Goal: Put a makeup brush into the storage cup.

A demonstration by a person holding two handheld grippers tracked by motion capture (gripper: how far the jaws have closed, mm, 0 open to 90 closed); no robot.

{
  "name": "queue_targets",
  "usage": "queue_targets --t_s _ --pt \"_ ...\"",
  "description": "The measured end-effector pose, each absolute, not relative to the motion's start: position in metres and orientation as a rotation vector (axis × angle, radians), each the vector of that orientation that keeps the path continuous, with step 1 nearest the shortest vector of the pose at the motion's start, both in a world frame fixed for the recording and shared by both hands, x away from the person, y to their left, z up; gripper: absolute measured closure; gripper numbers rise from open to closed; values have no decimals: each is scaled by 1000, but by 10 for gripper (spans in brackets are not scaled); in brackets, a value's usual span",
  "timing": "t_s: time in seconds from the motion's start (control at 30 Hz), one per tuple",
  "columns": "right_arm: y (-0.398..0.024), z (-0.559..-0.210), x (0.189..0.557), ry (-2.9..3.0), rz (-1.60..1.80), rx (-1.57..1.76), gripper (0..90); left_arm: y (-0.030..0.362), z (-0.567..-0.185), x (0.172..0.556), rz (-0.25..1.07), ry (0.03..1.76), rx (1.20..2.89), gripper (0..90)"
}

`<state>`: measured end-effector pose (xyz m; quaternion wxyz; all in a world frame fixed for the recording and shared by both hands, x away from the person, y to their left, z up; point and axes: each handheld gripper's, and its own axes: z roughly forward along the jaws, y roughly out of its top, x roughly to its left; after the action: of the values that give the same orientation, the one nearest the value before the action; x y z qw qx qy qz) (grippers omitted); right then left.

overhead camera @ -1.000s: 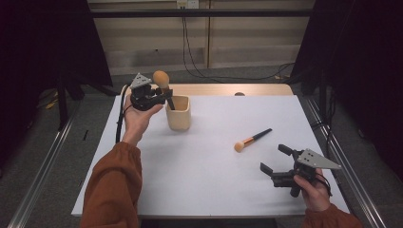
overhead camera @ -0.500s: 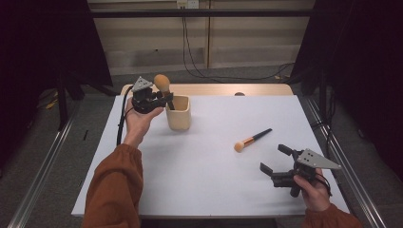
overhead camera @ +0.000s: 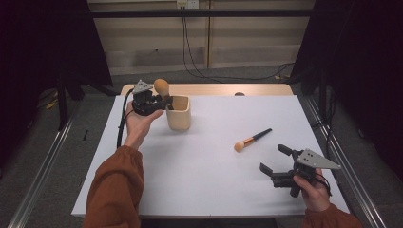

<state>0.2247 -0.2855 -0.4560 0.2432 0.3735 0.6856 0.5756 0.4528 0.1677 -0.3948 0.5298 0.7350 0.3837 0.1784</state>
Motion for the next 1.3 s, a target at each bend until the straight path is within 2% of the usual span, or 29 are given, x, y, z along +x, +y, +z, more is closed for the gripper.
queue_targets --t_s 0.13,0.23,0.37,0.63,0.93,1.3 --pt "-285 -456 225 1873 1575 1016 0 169 -397 452 416 934 1754 432" --pt "-285 -456 225 1872 1574 1017 0 171 -399 452 417 938 1746 376" --pt "-285 -456 225 1872 1573 1018 0 174 -400 451 434 961 1729 238" --pt "-285 -456 225 1874 1573 1016 0 182 -397 445 473 958 1712 80" --pt "-284 -456 225 1878 1572 1016 0 188 -396 434 478 930 1689 23" --pt "-285 -456 226 1876 1571 1020 0 196 -399 416 496 908 1686 27"
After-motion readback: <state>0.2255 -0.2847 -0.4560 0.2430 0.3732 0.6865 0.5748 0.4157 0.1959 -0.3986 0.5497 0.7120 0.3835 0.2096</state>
